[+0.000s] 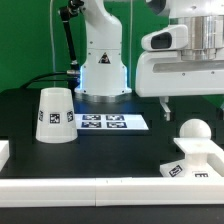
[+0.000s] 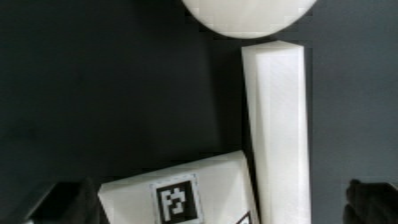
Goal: Assemble lamp
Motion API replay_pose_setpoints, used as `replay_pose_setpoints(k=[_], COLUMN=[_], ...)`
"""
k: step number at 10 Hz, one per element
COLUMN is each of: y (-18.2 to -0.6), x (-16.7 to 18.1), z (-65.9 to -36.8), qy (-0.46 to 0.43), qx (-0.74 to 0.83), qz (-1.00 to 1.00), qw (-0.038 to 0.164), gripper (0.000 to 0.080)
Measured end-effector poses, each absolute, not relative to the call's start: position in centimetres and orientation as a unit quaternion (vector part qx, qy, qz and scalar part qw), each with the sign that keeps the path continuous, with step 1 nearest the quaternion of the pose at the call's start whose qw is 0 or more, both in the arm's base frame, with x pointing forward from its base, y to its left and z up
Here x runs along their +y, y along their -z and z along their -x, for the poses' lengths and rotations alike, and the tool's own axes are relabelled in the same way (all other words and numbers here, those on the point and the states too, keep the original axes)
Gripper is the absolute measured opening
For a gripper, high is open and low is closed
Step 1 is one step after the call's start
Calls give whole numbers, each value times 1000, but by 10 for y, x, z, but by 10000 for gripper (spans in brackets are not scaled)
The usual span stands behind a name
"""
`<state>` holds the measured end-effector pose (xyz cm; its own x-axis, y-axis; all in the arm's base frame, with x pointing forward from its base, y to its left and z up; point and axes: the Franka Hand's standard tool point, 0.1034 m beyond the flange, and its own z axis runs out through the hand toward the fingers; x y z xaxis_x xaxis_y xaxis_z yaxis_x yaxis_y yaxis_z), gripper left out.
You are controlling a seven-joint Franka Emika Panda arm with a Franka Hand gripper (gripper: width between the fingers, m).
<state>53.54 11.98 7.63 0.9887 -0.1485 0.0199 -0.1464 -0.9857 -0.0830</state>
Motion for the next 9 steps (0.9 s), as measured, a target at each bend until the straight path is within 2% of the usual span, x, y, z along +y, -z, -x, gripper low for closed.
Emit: replay_pose_setpoints(k=[1,3,4,7,9], y=[-78,-79,-77,-63,-64], x=[121,119,122,127,125], z=[-535,-510,-503,-486,-486], qy=[20,11,0,18,7], qx=[100,190,205,239,229], qz=[994,980,978,969,971], qw=[43,51,49,63,62], gripper=[698,698,698,698,698])
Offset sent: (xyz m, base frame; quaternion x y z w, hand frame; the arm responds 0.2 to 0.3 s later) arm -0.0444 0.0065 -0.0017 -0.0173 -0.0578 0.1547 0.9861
